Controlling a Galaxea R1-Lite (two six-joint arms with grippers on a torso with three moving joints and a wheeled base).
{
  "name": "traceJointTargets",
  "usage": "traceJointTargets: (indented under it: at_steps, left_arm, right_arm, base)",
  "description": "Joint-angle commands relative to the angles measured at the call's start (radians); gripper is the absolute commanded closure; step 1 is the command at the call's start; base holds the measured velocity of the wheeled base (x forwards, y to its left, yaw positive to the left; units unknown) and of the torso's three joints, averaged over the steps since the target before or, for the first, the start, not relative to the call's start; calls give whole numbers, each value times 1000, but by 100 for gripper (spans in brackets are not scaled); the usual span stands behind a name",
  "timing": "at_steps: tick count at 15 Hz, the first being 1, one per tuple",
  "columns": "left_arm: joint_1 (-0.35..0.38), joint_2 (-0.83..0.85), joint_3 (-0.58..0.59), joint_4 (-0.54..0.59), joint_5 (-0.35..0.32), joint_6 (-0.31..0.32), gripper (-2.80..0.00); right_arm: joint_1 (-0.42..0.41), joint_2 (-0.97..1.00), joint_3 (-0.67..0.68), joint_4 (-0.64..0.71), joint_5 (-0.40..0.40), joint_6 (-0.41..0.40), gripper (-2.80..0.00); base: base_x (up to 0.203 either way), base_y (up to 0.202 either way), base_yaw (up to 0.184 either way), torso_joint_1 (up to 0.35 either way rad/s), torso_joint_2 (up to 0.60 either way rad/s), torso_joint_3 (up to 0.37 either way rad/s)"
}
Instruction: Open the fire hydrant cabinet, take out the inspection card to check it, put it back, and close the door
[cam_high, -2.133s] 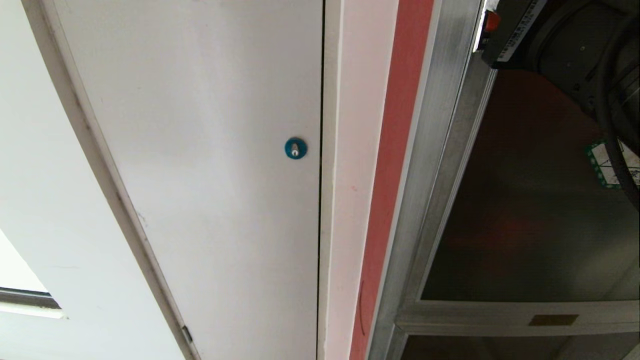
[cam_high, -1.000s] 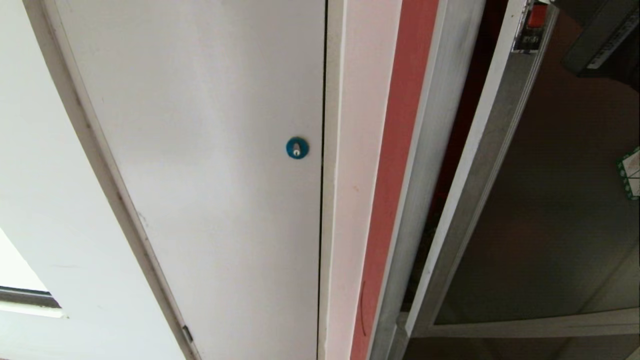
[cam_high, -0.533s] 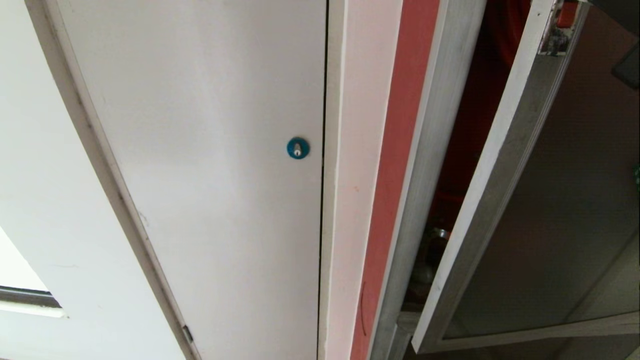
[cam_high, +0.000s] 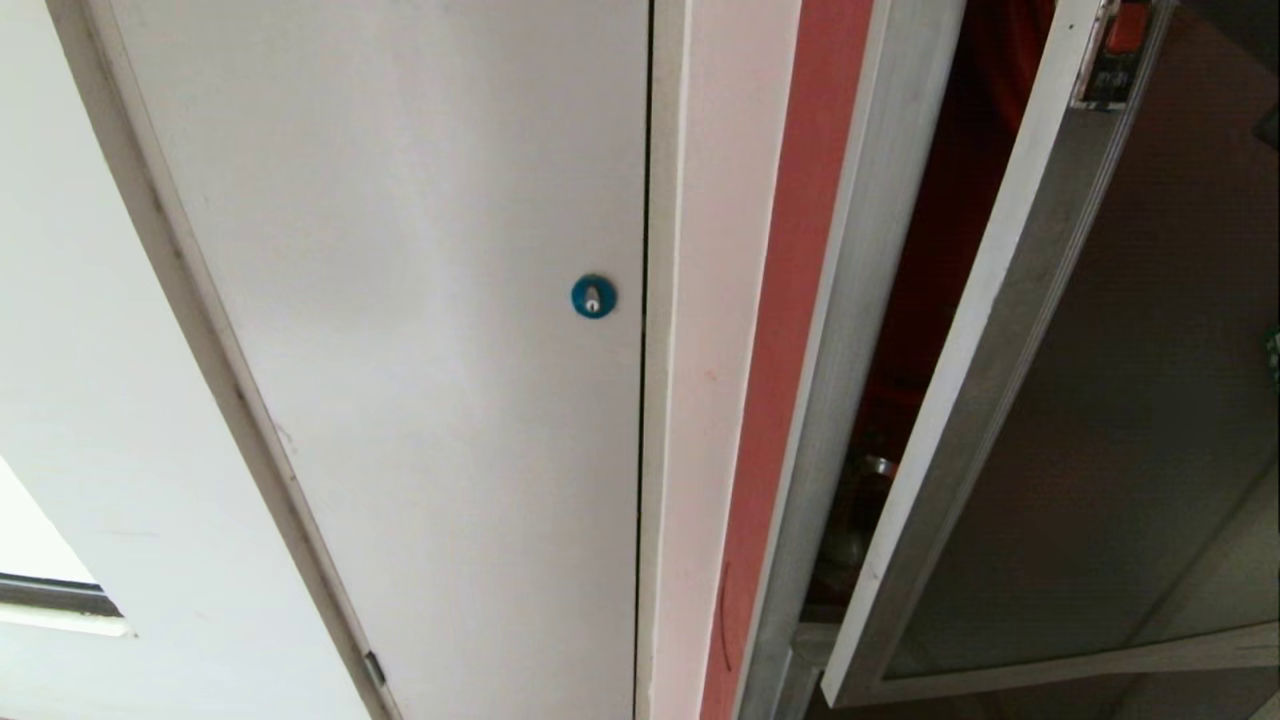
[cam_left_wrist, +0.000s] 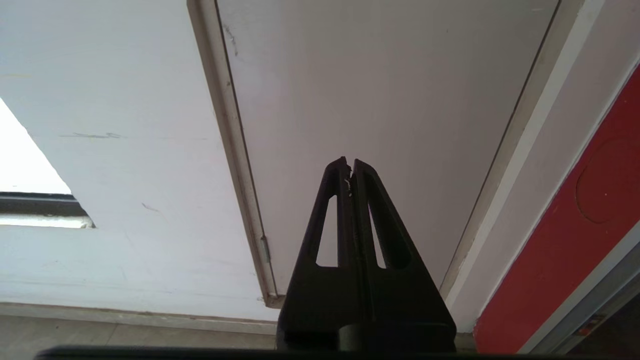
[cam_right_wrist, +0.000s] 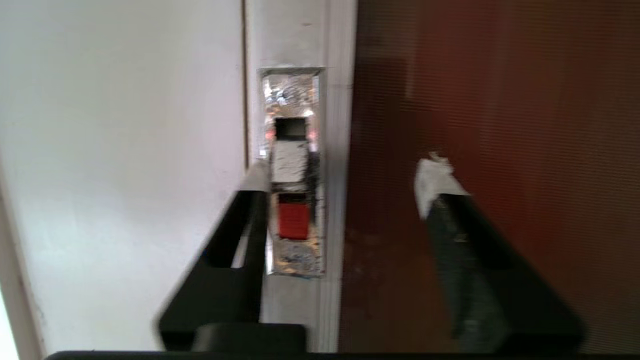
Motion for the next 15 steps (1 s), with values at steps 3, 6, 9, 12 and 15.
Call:
traceJointTargets:
  at_steps: [3, 6, 9, 12, 15]
  left_arm:
    - [0, 1, 0, 0, 0, 0, 0]
    - [0, 1, 0, 0, 0, 0, 0]
    - [0, -1, 0, 0, 0, 0, 0]
    - [0, 1, 0, 0, 0, 0, 0]
    - [0, 0, 0, 0, 0, 0, 0]
  right_arm:
    - [15, -20, 47, 0, 7, -3, -280]
    - [29, -64, 121, 1, 22, -23, -280]
    - [31, -102, 166, 2, 38, -31, -280]
    - [30, -136, 191, 2, 40, -31, 0]
    - [29, -164, 200, 3, 38, -33, 0]
  base:
    - [0, 0, 0, 0, 0, 0]
    - [0, 0, 0, 0, 0, 0]
    - [0, 0, 0, 0, 0, 0]
    - [0, 0, 0, 0, 0, 0]
    - [0, 0, 0, 0, 0, 0]
